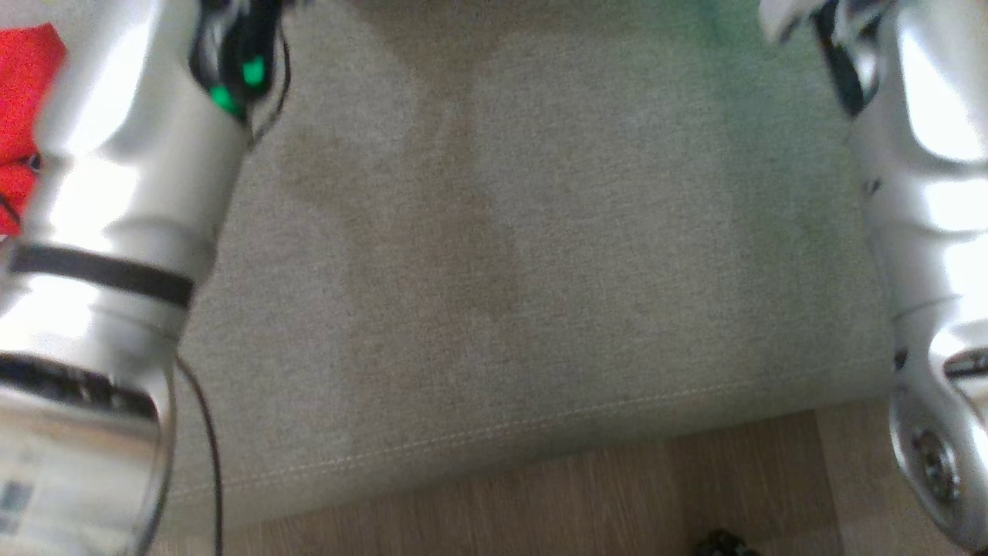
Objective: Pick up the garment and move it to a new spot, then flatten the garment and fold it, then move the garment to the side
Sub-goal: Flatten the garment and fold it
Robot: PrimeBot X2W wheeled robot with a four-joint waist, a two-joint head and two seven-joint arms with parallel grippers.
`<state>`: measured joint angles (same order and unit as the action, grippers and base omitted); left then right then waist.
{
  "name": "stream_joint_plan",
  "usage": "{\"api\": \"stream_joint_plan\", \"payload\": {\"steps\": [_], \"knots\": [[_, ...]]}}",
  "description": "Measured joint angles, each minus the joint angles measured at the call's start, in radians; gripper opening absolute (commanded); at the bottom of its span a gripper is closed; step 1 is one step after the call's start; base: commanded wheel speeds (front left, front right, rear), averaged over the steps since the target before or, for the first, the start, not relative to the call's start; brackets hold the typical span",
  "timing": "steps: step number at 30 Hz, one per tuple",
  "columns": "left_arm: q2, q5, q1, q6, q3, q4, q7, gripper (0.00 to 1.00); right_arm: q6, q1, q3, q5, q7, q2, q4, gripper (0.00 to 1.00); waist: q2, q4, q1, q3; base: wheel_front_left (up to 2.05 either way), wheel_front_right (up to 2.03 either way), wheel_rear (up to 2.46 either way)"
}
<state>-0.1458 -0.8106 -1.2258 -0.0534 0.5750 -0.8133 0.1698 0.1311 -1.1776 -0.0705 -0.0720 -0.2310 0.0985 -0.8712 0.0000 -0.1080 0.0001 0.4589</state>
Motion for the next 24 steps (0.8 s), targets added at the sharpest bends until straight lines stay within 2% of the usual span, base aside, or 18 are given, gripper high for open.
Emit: {"api": "stream_joint_plan", "payload": {"steps": [7, 14, 24], "knots": [[-0.004, 0.054, 0.216, -0.036, 0.097, -0.093, 0.049, 0.0, 0.0, 0.125, -0.083, 0.086, -0.013, 0.007, -0.107, 0.0, 0.0001, 0.007, 0.0, -0.082, 0.0, 0.0, 0.0], [0.002, 0.09, 0.403, -0.053, 0.185, -0.145, 0.061, 0.0, 0.0, 0.26, -0.212, 0.165, -0.016, 0.069, -0.185, 0.0, 0.0001, 0.025, -0.0001, -0.191, 0.0, 0.0, 0.0], [0.021, 0.139, 0.53, -0.052, 0.246, -0.151, 0.077, 0.0, 0.0, 0.361, -0.402, 0.307, 0.054, 0.156, -0.18, 0.0, 0.0001, 0.044, -0.0001, -0.31, 0.0, 0.0, 0.0]]}}
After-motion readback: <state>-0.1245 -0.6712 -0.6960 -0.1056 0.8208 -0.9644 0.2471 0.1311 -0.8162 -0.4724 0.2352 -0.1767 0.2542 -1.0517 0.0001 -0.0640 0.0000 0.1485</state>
